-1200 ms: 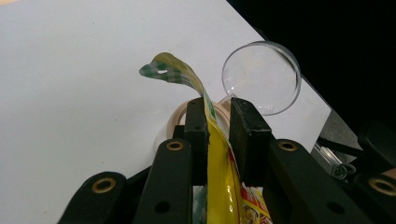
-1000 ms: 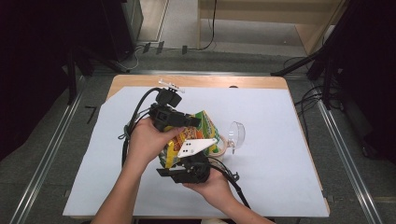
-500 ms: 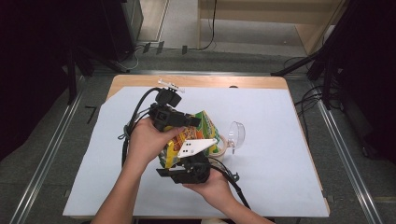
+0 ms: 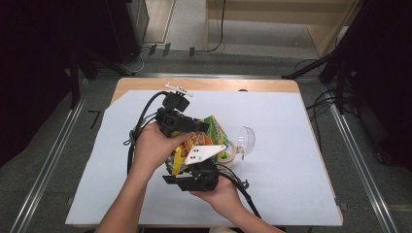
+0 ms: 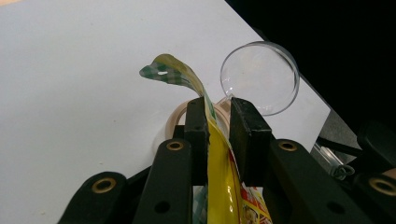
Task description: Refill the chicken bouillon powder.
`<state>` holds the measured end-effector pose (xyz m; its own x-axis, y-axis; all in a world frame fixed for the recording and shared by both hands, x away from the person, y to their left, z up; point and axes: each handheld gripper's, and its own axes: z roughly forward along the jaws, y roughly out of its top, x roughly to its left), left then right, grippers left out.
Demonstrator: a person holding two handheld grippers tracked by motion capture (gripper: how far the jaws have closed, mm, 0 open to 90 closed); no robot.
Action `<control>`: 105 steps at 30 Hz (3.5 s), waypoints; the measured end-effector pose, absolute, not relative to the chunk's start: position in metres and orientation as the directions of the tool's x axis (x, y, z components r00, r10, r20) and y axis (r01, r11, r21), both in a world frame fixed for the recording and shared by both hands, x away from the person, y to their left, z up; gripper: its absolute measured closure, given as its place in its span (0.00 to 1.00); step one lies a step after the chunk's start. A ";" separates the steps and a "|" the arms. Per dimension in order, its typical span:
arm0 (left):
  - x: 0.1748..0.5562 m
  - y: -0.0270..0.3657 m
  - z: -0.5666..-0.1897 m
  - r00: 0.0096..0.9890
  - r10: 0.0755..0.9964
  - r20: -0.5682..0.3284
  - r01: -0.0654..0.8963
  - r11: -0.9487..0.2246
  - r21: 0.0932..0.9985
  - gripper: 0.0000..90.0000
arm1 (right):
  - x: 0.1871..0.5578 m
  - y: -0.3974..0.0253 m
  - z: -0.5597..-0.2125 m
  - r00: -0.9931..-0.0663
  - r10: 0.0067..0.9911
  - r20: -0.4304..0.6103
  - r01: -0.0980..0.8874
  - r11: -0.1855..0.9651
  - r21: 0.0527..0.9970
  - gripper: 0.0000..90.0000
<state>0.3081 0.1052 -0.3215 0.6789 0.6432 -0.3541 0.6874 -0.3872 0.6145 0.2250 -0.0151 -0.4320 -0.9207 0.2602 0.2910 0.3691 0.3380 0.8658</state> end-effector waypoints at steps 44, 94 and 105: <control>0.323 0.112 -0.315 0.687 0.644 -0.337 0.667 -0.375 0.644 0.89 | 0.235 -0.001 -0.425 -0.875 0.336 0.349 0.448 0.288 0.846 0.79; 0.337 0.124 -0.326 0.666 0.630 -0.400 0.700 -0.343 0.626 0.89 | 0.247 0.004 -0.429 -0.892 0.350 0.285 0.410 0.364 0.837 0.78; 0.337 0.129 -0.322 0.663 0.645 -0.381 0.690 -0.328 0.645 0.89 | 0.249 0.010 -0.426 -0.880 0.374 0.292 0.427 0.357 0.831 0.77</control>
<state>0.3367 0.1286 -0.3224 0.6625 0.6447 -0.3814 0.6904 -0.3280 0.6448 0.2491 0.0103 -0.4257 -0.8803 0.3741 0.2916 0.4268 0.3566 0.8311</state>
